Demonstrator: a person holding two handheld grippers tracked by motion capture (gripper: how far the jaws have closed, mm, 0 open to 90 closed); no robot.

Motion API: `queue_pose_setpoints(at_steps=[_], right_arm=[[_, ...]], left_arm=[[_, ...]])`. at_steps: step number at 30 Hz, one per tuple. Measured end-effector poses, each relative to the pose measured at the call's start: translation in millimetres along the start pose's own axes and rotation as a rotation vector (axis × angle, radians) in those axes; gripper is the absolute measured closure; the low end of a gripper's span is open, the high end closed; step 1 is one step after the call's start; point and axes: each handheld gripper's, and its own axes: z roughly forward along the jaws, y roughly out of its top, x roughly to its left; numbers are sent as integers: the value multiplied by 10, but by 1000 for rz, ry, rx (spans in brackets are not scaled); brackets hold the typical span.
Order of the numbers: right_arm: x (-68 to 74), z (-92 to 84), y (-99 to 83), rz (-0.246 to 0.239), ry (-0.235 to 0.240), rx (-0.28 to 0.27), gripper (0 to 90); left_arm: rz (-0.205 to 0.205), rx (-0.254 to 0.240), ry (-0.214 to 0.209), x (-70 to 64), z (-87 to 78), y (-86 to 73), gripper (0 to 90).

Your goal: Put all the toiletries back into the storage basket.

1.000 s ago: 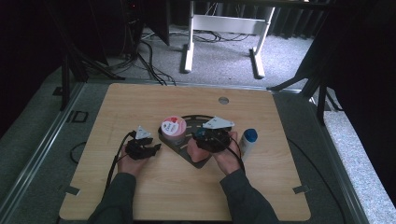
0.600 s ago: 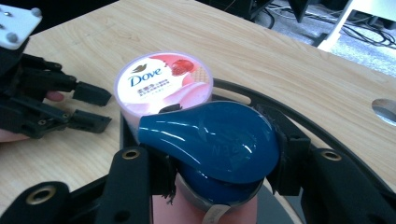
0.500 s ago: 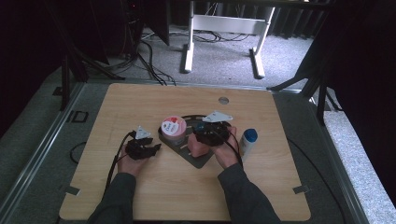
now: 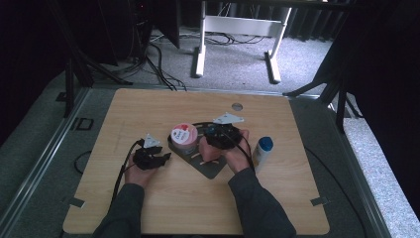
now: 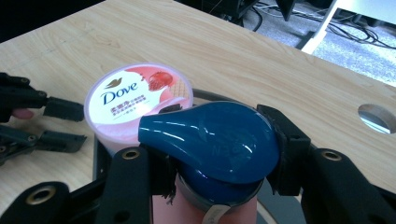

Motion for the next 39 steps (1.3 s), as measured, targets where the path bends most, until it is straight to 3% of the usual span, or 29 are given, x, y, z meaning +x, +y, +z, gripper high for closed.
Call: queue_pose_setpoints(at_steps=[39], right_arm=[[-141, 367, 264, 35, -72, 35, 520]], left_arm=[[-4, -1, -13, -1, -7, -6, 507]])
